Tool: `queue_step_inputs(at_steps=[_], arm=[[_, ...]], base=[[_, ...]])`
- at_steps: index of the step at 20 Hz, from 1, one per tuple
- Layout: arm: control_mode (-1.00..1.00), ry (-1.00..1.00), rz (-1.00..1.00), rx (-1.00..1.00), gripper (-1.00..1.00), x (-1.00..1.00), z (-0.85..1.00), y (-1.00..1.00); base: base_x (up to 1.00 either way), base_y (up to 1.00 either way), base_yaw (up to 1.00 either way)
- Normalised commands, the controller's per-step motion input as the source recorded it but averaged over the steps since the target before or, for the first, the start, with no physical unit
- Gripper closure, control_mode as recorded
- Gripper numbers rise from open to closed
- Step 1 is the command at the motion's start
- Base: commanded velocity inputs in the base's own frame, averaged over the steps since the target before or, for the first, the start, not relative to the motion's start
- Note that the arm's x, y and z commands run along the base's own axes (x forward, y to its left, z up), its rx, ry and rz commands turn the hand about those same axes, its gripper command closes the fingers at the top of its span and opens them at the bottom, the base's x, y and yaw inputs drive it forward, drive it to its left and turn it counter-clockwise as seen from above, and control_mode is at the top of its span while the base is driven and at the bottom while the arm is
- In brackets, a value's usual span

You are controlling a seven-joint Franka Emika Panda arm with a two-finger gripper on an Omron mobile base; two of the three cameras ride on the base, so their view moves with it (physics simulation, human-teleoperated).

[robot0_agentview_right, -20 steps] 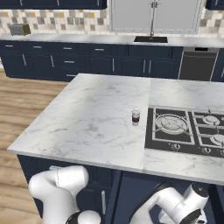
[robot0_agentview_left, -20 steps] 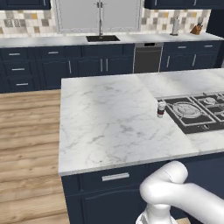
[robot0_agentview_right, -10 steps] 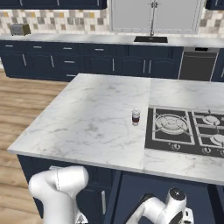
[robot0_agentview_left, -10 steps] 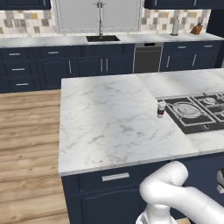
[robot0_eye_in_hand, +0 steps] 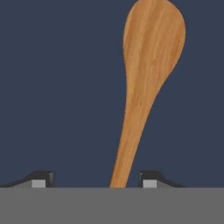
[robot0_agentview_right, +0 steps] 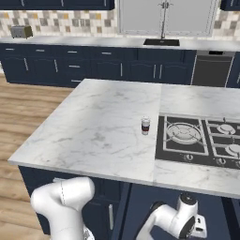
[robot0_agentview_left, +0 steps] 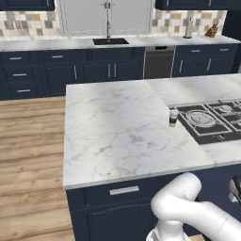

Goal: Pick the wooden spoon from the drawer and place it on the counter.

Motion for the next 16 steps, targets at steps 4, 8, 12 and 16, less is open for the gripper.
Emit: queue_step_inputs(at_steps=[4, 8, 12, 16], arm=[[-1.0, -0.03, 0.0, 0.07, 1.0, -0.63, -0.65, 0.0], [-1.0, -0.02, -0.01, 0.16, 1.0, -0.29, -0.03, 0.0], [-1.0, 0.0, -0.14, 0.29, 1.0, -0.06, 0.31, -0.04], [-1.0, 0.0, -0.17, 0.41, 1.0, -0.08, 1.0, -0.47]], base=[[0.0, 0.0, 0.0], [0.0, 0.0, 0.0], [0.0, 0.0, 0.0], [0.0, 0.0, 0.0]])
